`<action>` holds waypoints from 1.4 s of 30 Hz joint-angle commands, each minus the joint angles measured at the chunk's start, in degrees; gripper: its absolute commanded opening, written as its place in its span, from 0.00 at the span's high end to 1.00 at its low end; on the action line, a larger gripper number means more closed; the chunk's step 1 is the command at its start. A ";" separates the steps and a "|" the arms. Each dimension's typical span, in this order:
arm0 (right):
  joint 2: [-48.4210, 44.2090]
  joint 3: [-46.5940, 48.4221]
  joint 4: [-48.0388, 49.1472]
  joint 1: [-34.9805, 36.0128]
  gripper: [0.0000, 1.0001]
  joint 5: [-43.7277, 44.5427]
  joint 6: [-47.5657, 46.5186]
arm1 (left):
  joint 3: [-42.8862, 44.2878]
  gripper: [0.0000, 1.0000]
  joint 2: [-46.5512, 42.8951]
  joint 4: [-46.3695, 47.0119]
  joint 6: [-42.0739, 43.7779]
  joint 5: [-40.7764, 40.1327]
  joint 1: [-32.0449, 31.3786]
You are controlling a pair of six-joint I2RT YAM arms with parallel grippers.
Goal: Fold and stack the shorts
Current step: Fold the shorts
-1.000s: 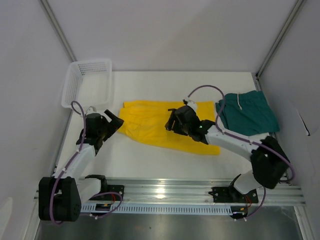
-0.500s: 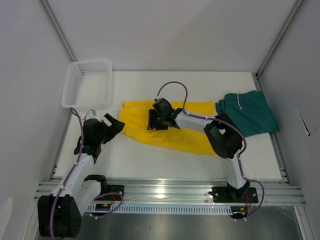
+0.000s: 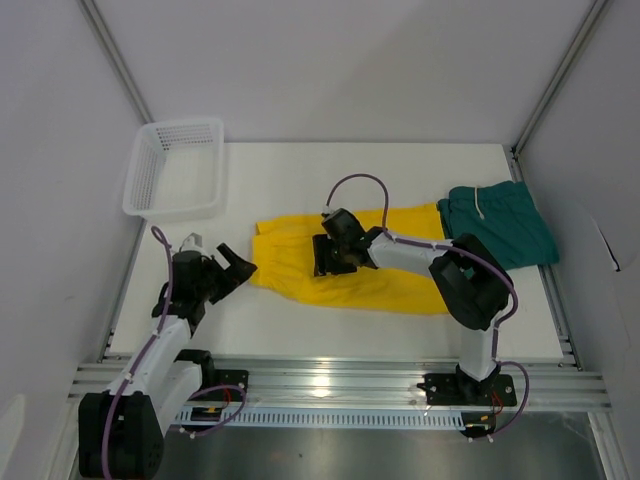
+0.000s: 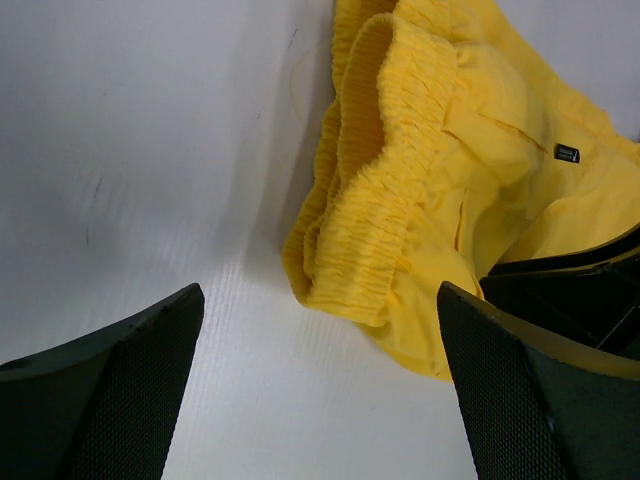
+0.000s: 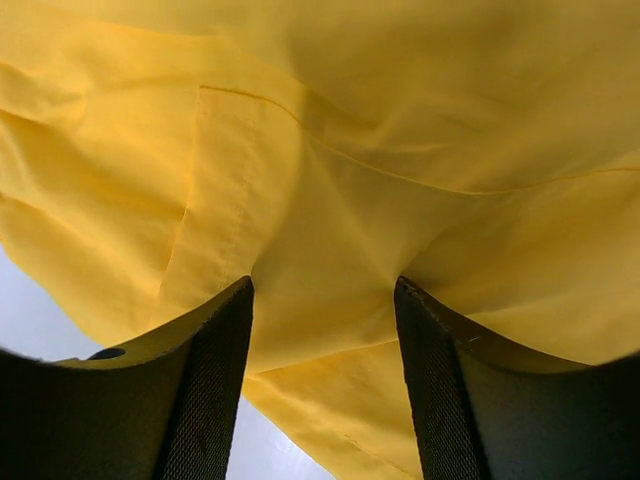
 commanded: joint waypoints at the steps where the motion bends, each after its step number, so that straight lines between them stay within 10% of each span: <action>1: -3.64 -1.44 -5.71 -0.21 0.38 3.27 -3.61 | -1.08 0.01 -0.55 2.16 1.25 3.48 0.47; 10: -6.38 7.60 -6.59 1.89 0.40 -1.74 -2.12 | -2.48 0.01 1.21 7.70 0.54 12.27 0.55; 17: 0.30 14.02 0.51 2.43 0.89 -13.51 2.10 | -3.19 0.01 2.53 9.11 0.37 12.62 0.47; 21: 7.31 16.57 5.34 2.43 0.99 -19.74 3.77 | -3.80 0.01 3.14 9.90 -0.07 13.23 0.56; 42: 19.03 15.88 5.27 0.75 1.00 -17.30 5.62 | -10.66 0.01 14.89 27.02 -9.30 14.73 0.73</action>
